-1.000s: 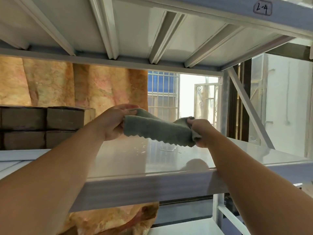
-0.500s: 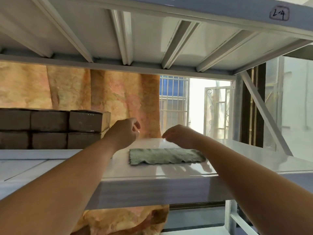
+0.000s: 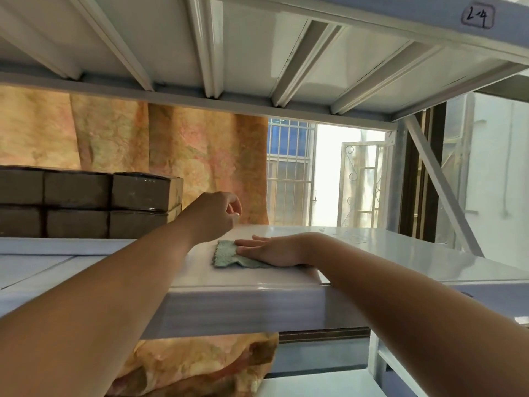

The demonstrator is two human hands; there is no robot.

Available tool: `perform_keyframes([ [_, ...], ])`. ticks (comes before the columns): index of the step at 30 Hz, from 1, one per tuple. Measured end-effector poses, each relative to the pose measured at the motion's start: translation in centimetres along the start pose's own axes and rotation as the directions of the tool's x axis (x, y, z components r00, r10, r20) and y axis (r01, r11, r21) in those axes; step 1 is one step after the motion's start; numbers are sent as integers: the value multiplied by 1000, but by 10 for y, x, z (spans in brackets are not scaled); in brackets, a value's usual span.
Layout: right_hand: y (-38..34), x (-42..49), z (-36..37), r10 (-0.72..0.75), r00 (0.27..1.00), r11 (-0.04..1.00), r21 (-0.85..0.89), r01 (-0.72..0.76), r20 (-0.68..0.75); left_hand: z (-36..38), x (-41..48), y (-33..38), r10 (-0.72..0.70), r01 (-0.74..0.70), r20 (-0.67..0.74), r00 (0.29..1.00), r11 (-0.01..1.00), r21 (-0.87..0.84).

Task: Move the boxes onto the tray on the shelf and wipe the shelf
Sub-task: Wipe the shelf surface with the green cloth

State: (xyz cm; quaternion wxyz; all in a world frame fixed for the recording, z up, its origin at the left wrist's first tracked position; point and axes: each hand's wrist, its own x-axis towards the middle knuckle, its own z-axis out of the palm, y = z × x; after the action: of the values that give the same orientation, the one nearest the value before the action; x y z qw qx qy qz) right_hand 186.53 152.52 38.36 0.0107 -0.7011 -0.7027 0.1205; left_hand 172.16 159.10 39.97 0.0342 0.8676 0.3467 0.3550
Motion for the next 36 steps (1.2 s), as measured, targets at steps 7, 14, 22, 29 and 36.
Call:
perform_keyframes([
  [7, -5, -17, 5, -21, 1000, 999, -34, 20, -19, -3, -2, 1, -11, 11, 1, 1000, 1000, -21],
  [14, -7, -34, 15, -40, 997, 993, -113, 33, -61, -3, -4, 4, -29, 28, -6, 1000, 996, -85],
  [22, -14, -55, 19, -103, 991, 977, -195, 86, -82, -4, -11, 12, -8, 9, 27, 1000, 998, -59],
  [29, -8, -45, 21, -199, 970, 946, -287, 152, -142, -3, -8, 19, 30, -29, 23, 999, 998, -56],
  [36, -6, -36, 14, -208, 978, 974, -94, 205, -20, -3, -6, 28, 47, -45, 25, 999, 997, -69],
])
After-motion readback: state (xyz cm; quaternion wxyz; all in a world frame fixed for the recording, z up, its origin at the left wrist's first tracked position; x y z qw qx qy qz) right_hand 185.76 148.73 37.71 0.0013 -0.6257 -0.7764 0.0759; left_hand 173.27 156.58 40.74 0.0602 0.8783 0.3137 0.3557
